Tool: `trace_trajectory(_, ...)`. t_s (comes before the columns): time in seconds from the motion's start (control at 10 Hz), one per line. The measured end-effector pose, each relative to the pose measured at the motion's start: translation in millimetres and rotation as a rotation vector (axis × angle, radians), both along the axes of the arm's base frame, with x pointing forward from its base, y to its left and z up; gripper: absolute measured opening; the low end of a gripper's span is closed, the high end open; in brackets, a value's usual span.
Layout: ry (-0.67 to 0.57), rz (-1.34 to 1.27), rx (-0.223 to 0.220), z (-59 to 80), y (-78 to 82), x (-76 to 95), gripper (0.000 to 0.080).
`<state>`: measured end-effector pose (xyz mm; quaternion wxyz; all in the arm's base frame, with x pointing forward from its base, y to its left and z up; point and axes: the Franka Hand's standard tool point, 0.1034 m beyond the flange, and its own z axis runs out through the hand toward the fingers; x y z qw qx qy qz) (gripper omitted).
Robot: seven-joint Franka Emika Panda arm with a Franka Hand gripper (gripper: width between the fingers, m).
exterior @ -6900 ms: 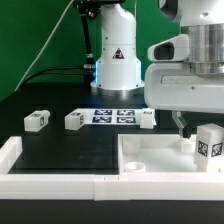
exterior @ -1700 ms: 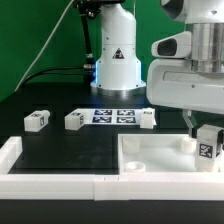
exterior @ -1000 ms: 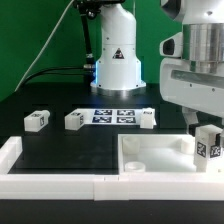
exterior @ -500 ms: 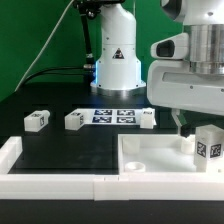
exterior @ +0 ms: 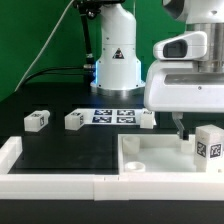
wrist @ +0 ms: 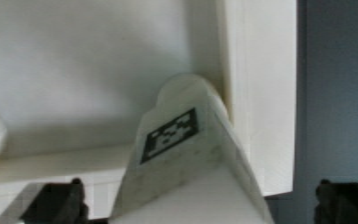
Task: Assemble one leg
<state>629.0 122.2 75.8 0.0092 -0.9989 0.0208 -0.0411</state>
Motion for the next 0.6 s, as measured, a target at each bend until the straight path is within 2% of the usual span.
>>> trace_trajectory(0.2,-0.004,0.151,-0.013,0.0,0.2,0.1,0.0649)
trace_trajectory(0.3,-0.004,0.140,-0.012,-0.2,0.1,0.0,0.0649)
trace_trajectory(0.5,-0.004,0.140,-0.012,-0.2,0.0,0.0,0.0383)
trace_trajectory(0.6,-0.004,0.140,-0.012,-0.2,0.0,0.0,0.0291)
